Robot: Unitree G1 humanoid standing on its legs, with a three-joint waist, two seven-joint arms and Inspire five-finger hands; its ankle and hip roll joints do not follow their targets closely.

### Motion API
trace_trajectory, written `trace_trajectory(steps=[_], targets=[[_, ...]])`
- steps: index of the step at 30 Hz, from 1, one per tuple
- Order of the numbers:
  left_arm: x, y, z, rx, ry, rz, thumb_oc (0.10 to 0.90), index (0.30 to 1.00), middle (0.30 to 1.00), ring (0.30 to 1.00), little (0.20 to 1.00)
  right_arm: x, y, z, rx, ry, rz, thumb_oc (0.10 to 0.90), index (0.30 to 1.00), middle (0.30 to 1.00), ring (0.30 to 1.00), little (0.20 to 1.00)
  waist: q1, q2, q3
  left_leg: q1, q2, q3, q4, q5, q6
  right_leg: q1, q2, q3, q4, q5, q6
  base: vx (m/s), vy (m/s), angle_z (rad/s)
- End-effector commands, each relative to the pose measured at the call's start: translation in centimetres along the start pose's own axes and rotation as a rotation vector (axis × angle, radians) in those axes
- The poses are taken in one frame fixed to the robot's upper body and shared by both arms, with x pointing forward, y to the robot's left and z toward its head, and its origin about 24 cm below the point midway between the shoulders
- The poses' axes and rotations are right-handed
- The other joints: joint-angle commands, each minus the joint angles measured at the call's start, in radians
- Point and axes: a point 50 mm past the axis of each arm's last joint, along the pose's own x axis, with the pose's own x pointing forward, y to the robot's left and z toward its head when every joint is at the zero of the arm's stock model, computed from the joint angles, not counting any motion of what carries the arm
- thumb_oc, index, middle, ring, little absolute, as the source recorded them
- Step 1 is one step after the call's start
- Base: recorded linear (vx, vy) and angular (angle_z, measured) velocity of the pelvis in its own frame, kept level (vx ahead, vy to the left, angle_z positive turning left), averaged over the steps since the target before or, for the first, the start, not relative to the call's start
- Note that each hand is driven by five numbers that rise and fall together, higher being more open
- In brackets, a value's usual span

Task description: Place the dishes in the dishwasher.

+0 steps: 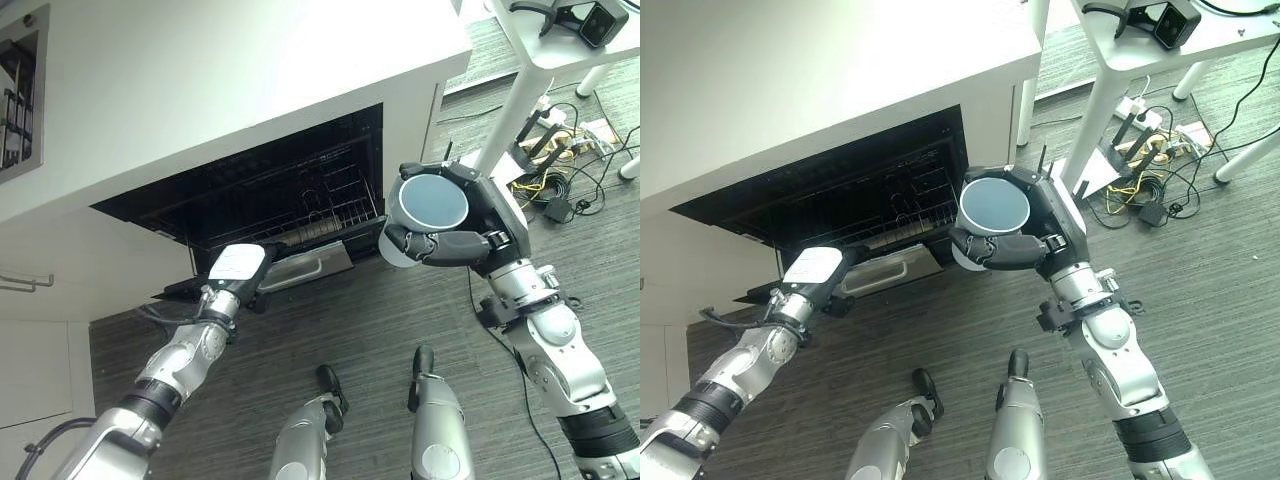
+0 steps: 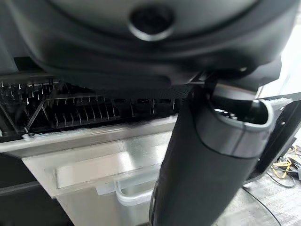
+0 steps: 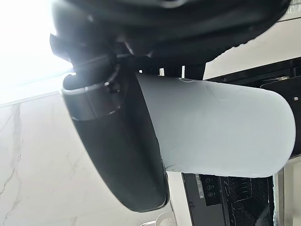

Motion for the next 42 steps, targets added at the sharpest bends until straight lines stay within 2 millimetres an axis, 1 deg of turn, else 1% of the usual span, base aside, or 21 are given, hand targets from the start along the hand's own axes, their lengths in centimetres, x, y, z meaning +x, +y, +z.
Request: trace_trajectory(steps=[1,5,7,11,15,16,18,22,28,34,38,42], targets=[[-0.8,-2.4,0.4,-0.025,-0.028,-0.290,0.800,0.900,0.900,0.900,0.900,1.7,0.8,5.4,0.028,-0.284,0.066,0.400,0.300,0.300,0.300,0.300,-0.022,-0.019,-0.086,-0.036,0.046,-0.096,0.062,-0.114,-0.048,0.043,-0.022,0.118,-0.051,-0.083,0.118,0.00,0.061,0.01],[-0.8,-3.0,0.4,-0.080,-0.033,-0.358,0.800,0.900,0.900,0.900,0.900,1.9,0.8,5.8,0.023,-0.271,0.086,0.400,0.300,0.300,0.300,0.300,-0.034,-0.006,-0.079,-0.029,0.042,-0.089,0.062,-0.117,-0.047,0.046,-0.021,0.124,-0.051,-0.086,0.117,0.02,0.070,0.02],[-1.2,-4.2,0.6,-0.118,-0.032,-0.460,0.800,0.900,0.900,0.900,0.900,1.8,0.5,5.9,0.009,-0.251,0.104,0.400,0.300,0.300,0.300,0.300,-0.043,0.014,-0.076,-0.021,0.035,-0.087,0.062,-0.118,-0.047,0.052,-0.024,0.130,-0.051,-0.088,0.115,0.06,0.144,0.04],[-1.3,-5.0,0.9,-0.159,-0.038,-0.519,0.800,0.900,0.900,0.900,0.900,1.7,0.6,5.8,0.005,-0.230,0.112,0.400,0.300,0.300,0.300,0.300,-0.047,0.027,-0.076,-0.015,0.030,-0.086,0.062,-0.121,-0.046,0.058,-0.028,0.130,-0.051,-0.090,0.116,0.03,0.066,0.04],[-1.6,-5.4,1.7,-0.177,-0.075,-0.560,0.800,0.900,0.900,0.900,0.900,1.6,0.6,5.6,-0.001,-0.202,0.116,0.400,0.300,0.300,0.300,0.300,-0.046,0.038,-0.078,-0.008,0.025,-0.088,0.062,-0.123,-0.044,0.065,-0.034,0.127,-0.051,-0.091,0.116,0.04,0.047,0.01],[-1.7,-5.4,2.2,-0.176,-0.098,-0.579,0.800,0.900,0.900,0.900,0.900,1.5,0.6,5.4,0.003,-0.194,0.108,0.400,0.300,0.300,0.300,0.300,-0.044,0.045,-0.080,-0.004,0.022,-0.090,0.062,-0.125,-0.043,0.070,-0.037,0.125,-0.051,-0.091,0.117,0.03,0.036,0.03],[-1.8,-5.4,2.6,-0.181,-0.118,-0.591,0.800,0.900,0.900,0.900,0.900,1.5,0.5,5.3,0.005,-0.190,0.097,0.400,0.300,0.300,0.300,0.300,-0.042,0.048,-0.081,-0.003,0.020,-0.092,0.062,-0.126,-0.042,0.073,-0.039,0.123,-0.051,-0.092,0.118,0.03,0.036,0.07],[-1.9,-5.0,3.9,-0.156,-0.184,-0.609,0.800,0.900,0.900,0.900,0.900,1.6,0.5,4.8,0.009,-0.167,0.087,0.400,0.300,0.300,0.300,0.300,-0.031,0.058,-0.083,0.000,0.013,-0.101,0.062,-0.129,-0.040,0.083,-0.048,0.114,-0.051,-0.092,0.121,0.03,0.027,0.08],[-1.9,-4.1,5.4,-0.112,-0.261,-0.620,0.800,0.900,0.900,0.900,0.900,2.2,1.0,4.5,-0.047,-0.155,0.111,0.400,0.300,0.300,0.300,0.300,-0.013,0.066,-0.085,-0.001,0.002,-0.114,0.062,-0.132,-0.037,0.091,-0.059,0.105,-0.051,-0.092,0.123,0.02,0.023,0.08],[-1.8,-2.9,6.3,-0.058,-0.309,-0.617,0.800,0.900,0.900,0.900,0.900,3.1,1.3,4.6,-0.093,-0.138,0.130,0.400,0.300,0.300,0.300,0.300,0.007,0.068,-0.085,-0.005,-0.007,-0.133,0.062,-0.136,-0.033,0.099,-0.065,0.093,-0.051,-0.093,0.124,0.01,0.019,0.14],[-1.9,-2.7,6.5,-0.028,-0.319,-0.641,0.800,0.900,0.900,0.900,0.900,3.7,1.4,4.1,-0.097,-0.096,0.139,0.400,0.300,0.300,0.300,0.300,0.024,0.067,-0.089,-0.003,-0.011,-0.145,0.062,-0.136,-0.030,0.111,-0.070,0.079,-0.051,-0.093,0.125,0.02,0.019,0.16],[-2.0,-2.3,7.4,-0.015,-0.366,-0.635,0.800,0.900,0.900,0.900,0.900,4.4,1.7,3.2,-0.123,-0.047,0.153,0.400,0.300,0.300,0.300,0.300,0.040,0.067,-0.094,0.002,-0.015,-0.152,0.062,-0.136,-0.028,0.126,-0.075,0.065,-0.051,-0.096,0.123,0.03,0.022,0.14]])
